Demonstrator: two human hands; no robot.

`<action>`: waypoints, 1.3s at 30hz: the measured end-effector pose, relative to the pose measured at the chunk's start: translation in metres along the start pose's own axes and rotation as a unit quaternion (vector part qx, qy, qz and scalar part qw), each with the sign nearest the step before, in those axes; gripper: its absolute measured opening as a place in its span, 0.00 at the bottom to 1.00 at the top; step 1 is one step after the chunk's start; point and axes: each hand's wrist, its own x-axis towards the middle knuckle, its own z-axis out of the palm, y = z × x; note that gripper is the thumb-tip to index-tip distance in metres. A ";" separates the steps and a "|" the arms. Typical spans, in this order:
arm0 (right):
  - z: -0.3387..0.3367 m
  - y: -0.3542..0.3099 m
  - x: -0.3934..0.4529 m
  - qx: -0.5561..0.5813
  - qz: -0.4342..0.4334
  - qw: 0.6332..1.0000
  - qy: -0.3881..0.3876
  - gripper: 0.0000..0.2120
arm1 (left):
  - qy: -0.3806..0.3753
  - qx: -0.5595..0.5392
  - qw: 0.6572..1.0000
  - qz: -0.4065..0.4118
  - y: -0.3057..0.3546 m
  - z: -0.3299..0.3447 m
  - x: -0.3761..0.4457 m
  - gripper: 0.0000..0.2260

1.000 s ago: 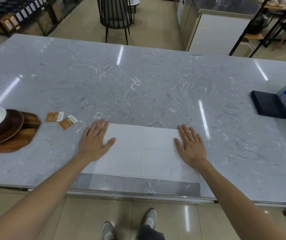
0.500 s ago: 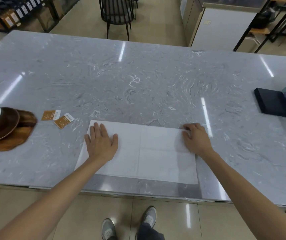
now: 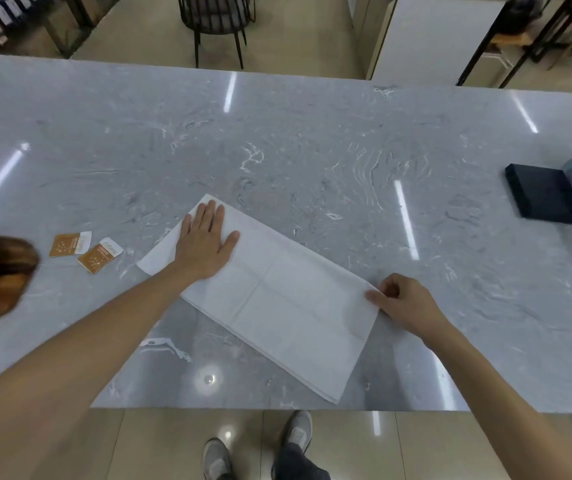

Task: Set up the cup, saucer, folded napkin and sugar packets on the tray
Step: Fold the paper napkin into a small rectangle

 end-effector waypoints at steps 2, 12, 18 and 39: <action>0.007 0.006 -0.020 0.087 0.032 0.996 -0.004 0.11 | -0.003 0.012 0.999 0.051 0.004 -0.005 0.026 0.33; 0.053 0.005 -0.099 0.300 0.039 0.953 0.020 0.15 | 0.024 0.087 0.964 0.250 0.060 -0.012 0.106 0.27; 0.053 0.012 -0.111 0.143 -0.054 0.984 0.087 0.17 | 0.113 -0.096 0.935 0.322 0.117 -0.001 -0.022 0.20; -0.013 -0.056 -0.100 0.020 -0.307 0.938 0.161 0.09 | 0.161 -0.387 0.881 0.220 0.036 -0.032 -0.211 0.06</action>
